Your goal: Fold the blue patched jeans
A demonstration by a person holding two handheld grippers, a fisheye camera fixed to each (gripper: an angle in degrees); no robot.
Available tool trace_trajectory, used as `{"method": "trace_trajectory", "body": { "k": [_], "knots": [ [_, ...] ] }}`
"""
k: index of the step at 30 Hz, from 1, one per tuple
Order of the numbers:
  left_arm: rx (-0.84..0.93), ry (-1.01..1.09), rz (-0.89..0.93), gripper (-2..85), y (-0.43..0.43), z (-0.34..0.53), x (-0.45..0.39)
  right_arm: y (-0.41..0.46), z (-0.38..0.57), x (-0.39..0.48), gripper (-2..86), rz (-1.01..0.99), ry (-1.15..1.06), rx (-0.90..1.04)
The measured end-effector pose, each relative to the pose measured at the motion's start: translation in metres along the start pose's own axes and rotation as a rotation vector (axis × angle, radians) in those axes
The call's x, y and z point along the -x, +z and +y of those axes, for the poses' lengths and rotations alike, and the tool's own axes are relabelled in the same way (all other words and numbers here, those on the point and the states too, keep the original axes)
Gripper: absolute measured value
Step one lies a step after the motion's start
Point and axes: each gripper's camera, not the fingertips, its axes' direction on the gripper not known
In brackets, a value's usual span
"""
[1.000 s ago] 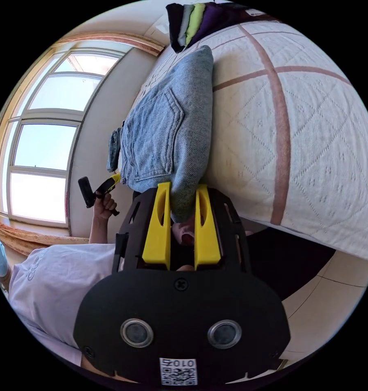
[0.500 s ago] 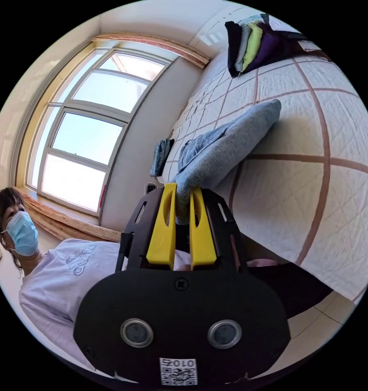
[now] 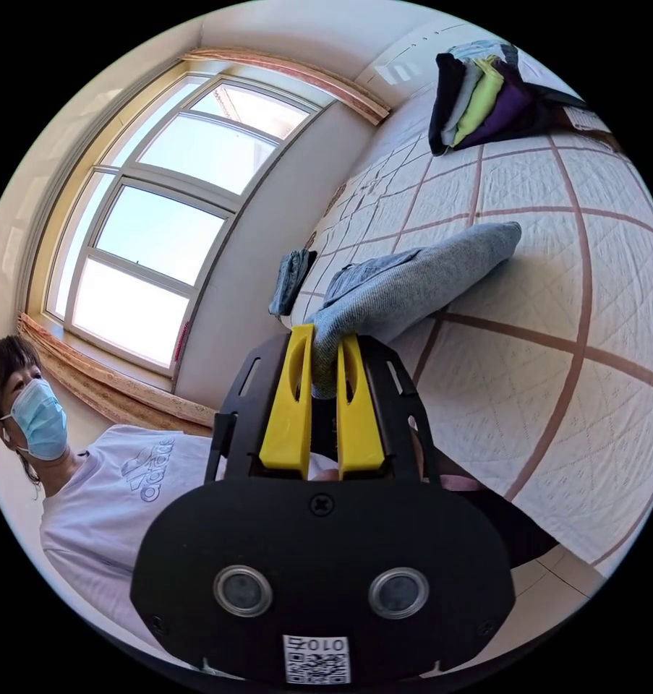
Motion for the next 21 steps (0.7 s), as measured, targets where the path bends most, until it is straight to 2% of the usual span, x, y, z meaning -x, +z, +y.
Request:
{"method": "trace_trajectory", "body": {
  "k": [3,8,12,16,21],
  "knots": [
    [-0.012,-0.026,-0.016,20.6,-0.001,-0.006,0.012,0.006,-0.002,-0.001,6.5,0.013,-0.004,0.016],
    [0.08,-0.062,-0.147,19.8,0.021,-0.013,0.031,0.015,0.0,-0.006,6.7,0.094,0.008,0.061],
    [0.138,-0.09,-0.148,19.1,0.034,-0.005,0.051,0.027,0.016,-0.032,6.7,0.122,0.093,0.095],
    [0.057,-0.08,-0.15,18.2,0.032,-0.002,0.068,0.038,0.026,-0.058,6.8,0.073,0.162,0.086],
    [0.126,-0.037,-0.249,16.6,0.032,-0.007,0.068,0.055,0.029,-0.087,7.4,0.003,0.21,0.075]
  ]
}}
